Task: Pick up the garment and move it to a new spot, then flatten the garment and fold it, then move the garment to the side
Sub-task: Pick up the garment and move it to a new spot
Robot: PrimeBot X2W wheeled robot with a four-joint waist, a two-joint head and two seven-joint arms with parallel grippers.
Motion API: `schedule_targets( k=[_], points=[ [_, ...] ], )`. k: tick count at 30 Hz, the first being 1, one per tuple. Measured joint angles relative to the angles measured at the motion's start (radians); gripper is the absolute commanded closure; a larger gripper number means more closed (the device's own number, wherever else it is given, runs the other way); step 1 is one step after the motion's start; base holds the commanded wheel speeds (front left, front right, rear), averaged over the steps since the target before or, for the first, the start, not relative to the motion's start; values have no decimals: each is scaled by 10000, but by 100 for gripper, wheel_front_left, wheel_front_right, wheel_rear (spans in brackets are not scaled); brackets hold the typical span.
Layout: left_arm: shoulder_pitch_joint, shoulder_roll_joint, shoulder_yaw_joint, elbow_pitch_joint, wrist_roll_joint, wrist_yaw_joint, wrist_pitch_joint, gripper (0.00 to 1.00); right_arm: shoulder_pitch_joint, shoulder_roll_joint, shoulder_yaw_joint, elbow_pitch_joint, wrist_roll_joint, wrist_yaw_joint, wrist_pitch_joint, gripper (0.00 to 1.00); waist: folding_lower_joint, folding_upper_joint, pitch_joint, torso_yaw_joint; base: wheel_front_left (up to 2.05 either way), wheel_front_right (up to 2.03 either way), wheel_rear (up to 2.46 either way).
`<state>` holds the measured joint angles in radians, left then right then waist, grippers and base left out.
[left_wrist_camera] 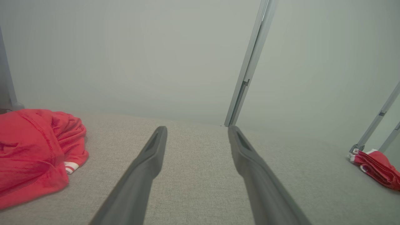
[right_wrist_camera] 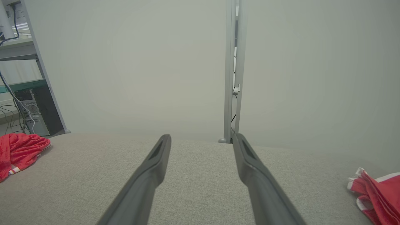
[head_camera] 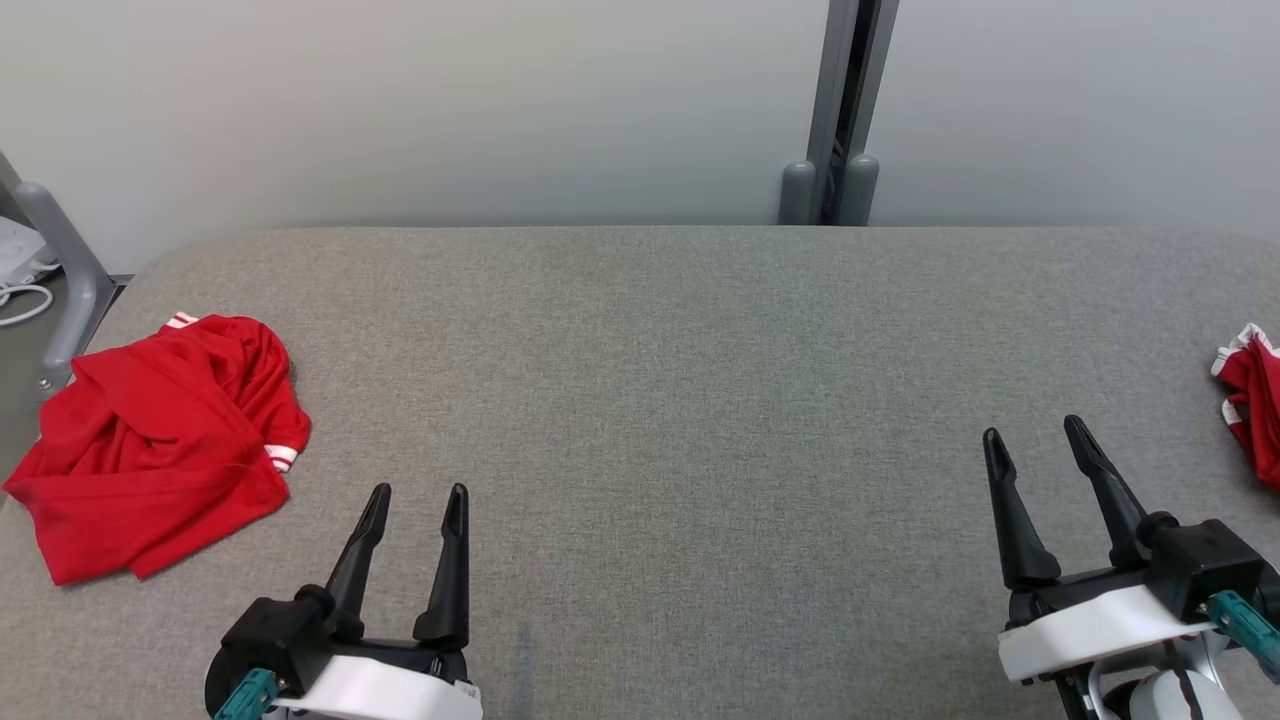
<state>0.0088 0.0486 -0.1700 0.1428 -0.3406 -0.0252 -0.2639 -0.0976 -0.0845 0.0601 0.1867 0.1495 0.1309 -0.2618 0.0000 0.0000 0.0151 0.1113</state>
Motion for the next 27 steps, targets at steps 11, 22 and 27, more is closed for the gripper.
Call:
schedule_targets(
  k=[11,22,27],
  points=[
    [0,-2,-40,-4,-19,13,0,0,1,-8,10,15,42,0,0,0,0,0,-1,-71,0,0,0],
    [-76,-2,-182,40,-33,13,0,0,0,-46,-75,6,67,0,0,0,0,0,123,18,0,0,0],
    [-182,-4,-405,84,-33,0,0,0,8,-92,-111,10,67,0,0,0,0,0,232,371,0,0,0]
  ],
)
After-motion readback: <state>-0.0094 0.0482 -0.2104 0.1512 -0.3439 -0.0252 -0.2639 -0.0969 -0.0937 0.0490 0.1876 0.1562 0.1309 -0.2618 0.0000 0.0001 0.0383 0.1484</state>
